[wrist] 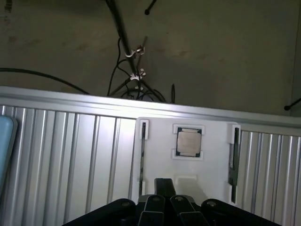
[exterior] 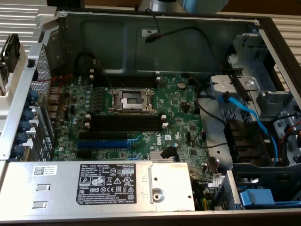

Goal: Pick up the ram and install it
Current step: 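Pick up the ram and move it above insertion slot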

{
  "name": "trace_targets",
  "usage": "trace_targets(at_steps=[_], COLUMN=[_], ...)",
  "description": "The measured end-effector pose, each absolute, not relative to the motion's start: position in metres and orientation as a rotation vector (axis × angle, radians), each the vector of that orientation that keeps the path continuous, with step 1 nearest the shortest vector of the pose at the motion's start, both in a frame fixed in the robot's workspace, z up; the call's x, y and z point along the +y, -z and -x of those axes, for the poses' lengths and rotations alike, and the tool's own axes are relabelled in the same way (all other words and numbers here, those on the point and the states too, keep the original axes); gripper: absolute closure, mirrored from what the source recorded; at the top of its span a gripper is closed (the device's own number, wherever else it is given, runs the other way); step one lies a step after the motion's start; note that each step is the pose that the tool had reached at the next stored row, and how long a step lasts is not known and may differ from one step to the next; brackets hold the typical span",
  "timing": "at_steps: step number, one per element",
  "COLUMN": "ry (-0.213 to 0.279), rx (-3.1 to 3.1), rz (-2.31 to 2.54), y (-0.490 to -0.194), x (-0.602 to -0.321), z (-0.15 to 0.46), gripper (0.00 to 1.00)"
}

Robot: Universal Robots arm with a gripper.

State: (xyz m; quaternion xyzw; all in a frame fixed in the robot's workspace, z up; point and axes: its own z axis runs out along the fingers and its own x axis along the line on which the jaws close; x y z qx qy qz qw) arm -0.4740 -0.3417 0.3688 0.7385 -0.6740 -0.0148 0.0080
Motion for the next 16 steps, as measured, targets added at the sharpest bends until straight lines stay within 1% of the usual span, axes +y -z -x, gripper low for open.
trace_targets(at_steps=[16], ry=[0.046], rx=[-2.072], rz=[-2.339], y=[-0.340], x=[-0.342], z=[0.468], gripper=[0.90])
